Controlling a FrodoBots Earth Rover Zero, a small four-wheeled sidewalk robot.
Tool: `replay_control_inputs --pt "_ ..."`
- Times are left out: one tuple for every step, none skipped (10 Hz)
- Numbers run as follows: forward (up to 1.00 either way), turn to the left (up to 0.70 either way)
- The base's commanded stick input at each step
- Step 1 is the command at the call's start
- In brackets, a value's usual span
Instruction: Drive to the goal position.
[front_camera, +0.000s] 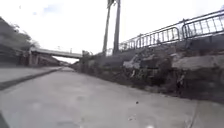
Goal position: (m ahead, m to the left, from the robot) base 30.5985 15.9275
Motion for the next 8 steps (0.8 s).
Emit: replay_control_inputs --pt "0.7 0.27" --pt "0.7 0.0" --pt "0.7 0.0" --pt "0.7 0.0" --pt "0.7 0.0" --pt "0.7 0.0" --pt "0.7 0.02" --pt "0.7 0.16"
